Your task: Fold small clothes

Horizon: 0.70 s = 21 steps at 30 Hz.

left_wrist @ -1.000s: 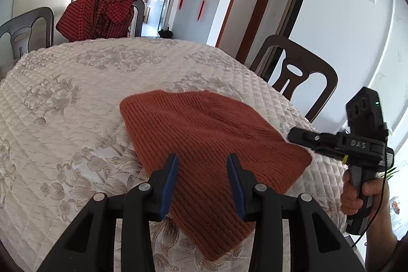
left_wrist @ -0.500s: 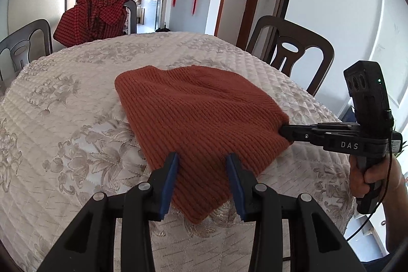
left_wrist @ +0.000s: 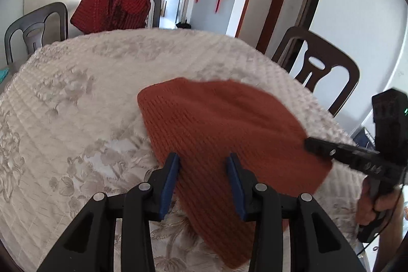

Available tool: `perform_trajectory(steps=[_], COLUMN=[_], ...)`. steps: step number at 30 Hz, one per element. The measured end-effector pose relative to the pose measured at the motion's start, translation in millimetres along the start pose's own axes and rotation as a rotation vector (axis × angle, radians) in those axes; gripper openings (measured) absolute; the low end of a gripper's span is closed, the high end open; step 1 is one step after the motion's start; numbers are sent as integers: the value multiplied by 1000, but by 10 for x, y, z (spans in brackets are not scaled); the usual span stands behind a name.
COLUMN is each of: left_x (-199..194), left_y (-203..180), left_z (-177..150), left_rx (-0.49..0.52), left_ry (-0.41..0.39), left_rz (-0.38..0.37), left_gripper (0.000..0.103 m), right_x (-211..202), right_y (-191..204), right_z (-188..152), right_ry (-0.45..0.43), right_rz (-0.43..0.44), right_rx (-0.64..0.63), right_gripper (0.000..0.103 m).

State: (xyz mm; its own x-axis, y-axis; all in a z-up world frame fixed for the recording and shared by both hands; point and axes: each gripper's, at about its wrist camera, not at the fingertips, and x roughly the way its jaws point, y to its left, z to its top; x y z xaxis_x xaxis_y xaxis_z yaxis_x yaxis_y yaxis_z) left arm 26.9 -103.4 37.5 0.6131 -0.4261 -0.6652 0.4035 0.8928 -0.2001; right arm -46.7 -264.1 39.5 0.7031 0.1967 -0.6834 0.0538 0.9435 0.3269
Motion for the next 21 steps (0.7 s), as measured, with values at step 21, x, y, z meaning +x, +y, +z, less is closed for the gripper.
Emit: perform_trajectory(steps=[21], left_x=[484], left_y=[287], left_z=[393], left_rx=[-73], left_ry=[54], left_rz=[25], left_gripper=[43], right_x=[426], right_y=[-367], right_z=[423], right_ry=[23], right_rz=[-11], right_rx=[144], right_gripper=[1])
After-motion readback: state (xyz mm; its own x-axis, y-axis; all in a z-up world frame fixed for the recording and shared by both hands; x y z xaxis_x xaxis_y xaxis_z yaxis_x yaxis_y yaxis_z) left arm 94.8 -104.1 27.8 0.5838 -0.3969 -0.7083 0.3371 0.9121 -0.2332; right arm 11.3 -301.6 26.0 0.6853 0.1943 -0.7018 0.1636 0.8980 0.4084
